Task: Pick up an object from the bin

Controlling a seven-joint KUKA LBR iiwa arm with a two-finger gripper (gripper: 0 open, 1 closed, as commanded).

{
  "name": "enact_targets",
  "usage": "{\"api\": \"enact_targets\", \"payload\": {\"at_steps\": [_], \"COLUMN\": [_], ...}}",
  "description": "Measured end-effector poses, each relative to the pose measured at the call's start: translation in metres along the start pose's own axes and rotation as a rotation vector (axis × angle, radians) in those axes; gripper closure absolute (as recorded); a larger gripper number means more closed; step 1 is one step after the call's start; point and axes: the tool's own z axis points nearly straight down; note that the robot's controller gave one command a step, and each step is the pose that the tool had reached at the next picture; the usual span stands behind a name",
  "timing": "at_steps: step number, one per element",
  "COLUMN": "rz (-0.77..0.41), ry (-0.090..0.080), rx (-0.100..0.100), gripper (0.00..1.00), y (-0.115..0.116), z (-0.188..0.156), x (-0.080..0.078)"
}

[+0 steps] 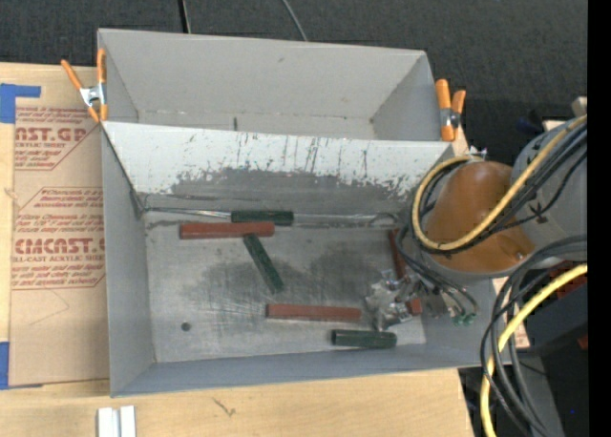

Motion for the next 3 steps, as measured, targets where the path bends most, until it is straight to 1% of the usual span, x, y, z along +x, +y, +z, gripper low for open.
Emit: {"api": "enact_targets", "payload": {"at_steps": [1,2,3], "rz": [0.0,-0.001,-0.047], "ry": [-0.037,-0.036,0.014], "rx": [0.004,0.004,-0.007], "gripper": [0.0,0.0,1.0], "y": [0.002,0.002,0.057], "z": [-0.004,-0.004,0.0], "x": [-0.01,-0.01,-0.015]}}
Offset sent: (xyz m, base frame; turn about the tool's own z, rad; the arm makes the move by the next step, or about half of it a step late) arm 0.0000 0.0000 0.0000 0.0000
